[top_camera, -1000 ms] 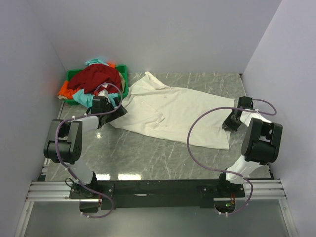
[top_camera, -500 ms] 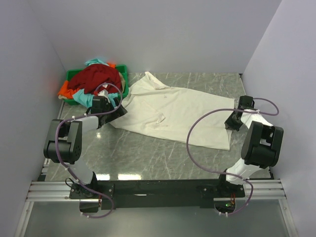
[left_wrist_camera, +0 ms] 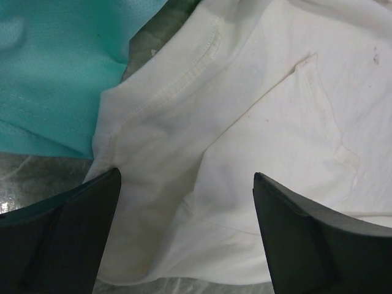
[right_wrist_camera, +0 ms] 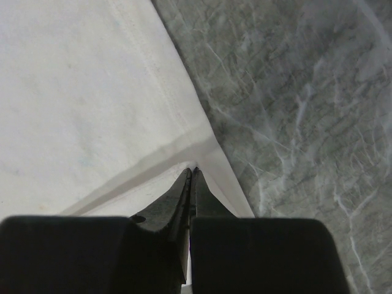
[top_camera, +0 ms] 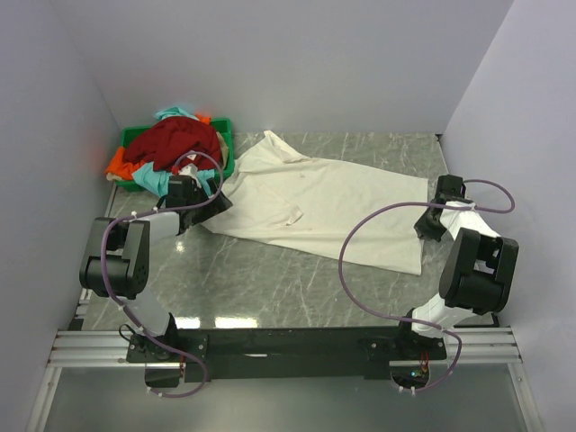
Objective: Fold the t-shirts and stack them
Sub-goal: Fold the tshirt
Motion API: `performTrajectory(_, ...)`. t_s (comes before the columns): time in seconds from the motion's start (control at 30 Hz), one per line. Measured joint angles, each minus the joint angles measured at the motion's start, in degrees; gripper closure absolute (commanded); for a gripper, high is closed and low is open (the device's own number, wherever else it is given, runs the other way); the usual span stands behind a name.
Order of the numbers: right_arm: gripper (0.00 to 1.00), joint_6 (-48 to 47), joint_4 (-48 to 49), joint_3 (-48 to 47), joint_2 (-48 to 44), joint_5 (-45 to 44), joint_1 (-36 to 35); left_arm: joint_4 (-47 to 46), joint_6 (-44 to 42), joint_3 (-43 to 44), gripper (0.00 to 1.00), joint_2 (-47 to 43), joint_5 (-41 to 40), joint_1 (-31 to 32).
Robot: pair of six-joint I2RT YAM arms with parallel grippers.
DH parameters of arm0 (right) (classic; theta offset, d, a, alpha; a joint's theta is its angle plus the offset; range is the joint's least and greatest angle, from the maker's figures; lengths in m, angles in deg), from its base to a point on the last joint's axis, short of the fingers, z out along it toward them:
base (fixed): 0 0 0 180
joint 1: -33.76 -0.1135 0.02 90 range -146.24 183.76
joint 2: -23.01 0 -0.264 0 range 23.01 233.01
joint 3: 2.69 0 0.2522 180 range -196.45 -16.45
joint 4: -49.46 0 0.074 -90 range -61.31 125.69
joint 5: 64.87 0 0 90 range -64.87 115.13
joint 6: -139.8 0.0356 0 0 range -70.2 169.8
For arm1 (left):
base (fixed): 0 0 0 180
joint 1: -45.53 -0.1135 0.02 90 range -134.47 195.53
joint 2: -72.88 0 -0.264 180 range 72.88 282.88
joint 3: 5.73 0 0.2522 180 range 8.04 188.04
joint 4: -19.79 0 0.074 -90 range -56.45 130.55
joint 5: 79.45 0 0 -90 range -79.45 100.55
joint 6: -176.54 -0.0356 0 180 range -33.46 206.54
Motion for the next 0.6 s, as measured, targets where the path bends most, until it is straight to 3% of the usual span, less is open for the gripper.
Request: performTrajectory(0.6,1.0,0.6,-0.3,0.2,0.2,-1.5,0.0,3.4,0.7,-3.4,0.17,-5.0,-7.3,0.0)
